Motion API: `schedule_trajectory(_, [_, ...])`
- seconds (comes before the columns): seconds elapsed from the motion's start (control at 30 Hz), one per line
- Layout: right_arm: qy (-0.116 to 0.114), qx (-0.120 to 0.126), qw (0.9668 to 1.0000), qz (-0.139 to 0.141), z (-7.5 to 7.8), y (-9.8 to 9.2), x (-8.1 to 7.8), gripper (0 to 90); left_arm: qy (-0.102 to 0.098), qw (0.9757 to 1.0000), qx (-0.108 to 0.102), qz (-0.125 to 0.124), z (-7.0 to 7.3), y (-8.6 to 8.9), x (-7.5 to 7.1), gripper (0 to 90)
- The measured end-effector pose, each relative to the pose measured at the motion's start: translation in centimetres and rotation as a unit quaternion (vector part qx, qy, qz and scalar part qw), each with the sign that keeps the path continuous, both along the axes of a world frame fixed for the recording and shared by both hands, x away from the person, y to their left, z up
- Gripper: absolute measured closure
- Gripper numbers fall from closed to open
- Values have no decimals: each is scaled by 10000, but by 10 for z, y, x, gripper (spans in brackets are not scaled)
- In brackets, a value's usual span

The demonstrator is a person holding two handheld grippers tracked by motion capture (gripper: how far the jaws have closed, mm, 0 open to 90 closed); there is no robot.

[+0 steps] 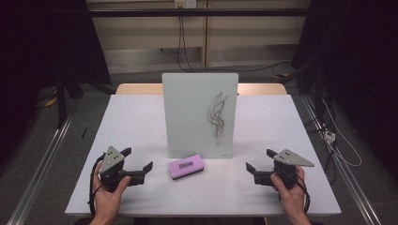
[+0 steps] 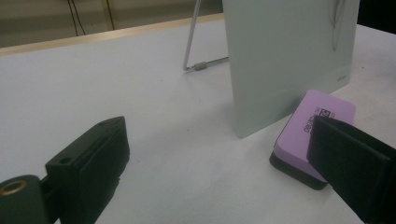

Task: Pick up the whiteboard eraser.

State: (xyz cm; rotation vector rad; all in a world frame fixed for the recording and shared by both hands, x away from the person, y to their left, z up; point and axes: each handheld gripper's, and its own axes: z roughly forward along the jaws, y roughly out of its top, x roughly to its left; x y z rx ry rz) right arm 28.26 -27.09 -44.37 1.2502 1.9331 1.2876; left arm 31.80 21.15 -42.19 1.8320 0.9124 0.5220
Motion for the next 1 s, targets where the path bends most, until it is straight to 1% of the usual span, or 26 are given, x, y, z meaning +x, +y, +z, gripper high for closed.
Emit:
schedule_trajectory(0.07, [-13, 1, 10000, 10, 0, 0, 0, 47, 44, 10000, -4, -18, 0, -1, 0, 56])
schedule_trajectory(0.13, [20, 44, 10000, 62, 0, 0, 1, 48, 63, 9999, -10, -108, 0, -1, 1, 65])
schedule_trajectory(0.3, [54, 59, 9999, 93, -1, -1, 2, 48, 152, 9998, 37, -92, 0, -1, 2, 69])
schedule_trajectory(0.4, [69, 97, 9999, 107, -1, -2, 3, 48, 199, 9998, 20, -99, -1, -2, 2, 71])
schedule_trajectory(0.57, [78, 98, 9998, 132, -1, -2, 2, 48, 324, 9988, 152, -344, -2, -4, 6, 78])
schedule_trajectory(0.63, [86, 95, 9998, 135, -1, -2, 3, 48, 324, 9984, 180, -423, -1, -6, 7, 80])
schedule_trajectory(0.67, [93, 90, 9998, 135, -1, -2, 3, 48, 378, 9979, 185, -493, -1, -7, 8, 82])
schedule_trajectory(0.7, [89, 97, 9998, 136, -1, -1, 3, 48, 358, 9977, 251, -525, 0, -8, 8, 82])
schedule_trajectory(0.73, [98, 106, 9998, 132, -1, -1, 3, 48, 371, 9971, 229, -622, 1, -12, 9, 82])
schedule_trajectory(0.77, [96, 91, 9998, 138, -1, -1, 3, 48, 371, 9971, 229, -622, 1, -12, 9, 82])
schedule_trajectory(0.8, [96, 91, 9998, 138, -1, -1, 3, 48, 370, 9963, 245, -740, 1, -14, 10, 82])
schedule_trajectory(0.83, [109, 76, 9998, 146, -1, -1, 3, 48, 376, 9960, 228, -781, 2, -16, 11, 82])
schedule_trajectory(0.9, [127, 74, 9998, 136, -1, -1, 3, 49, 341, 9961, 219, -780, 4, -20, 12, 82])
schedule_trajectory(0.93, [119, 82, 9998, 155, -1, -1, 4, 49, 310, 9961, 286, -769, 4, -23, 13, 82])
schedule_trajectory(1.0, [118, 76, 9998, 158, -1, -1, 4, 49, 426, 9951, 231, -865, 5, -28, 15, 82])
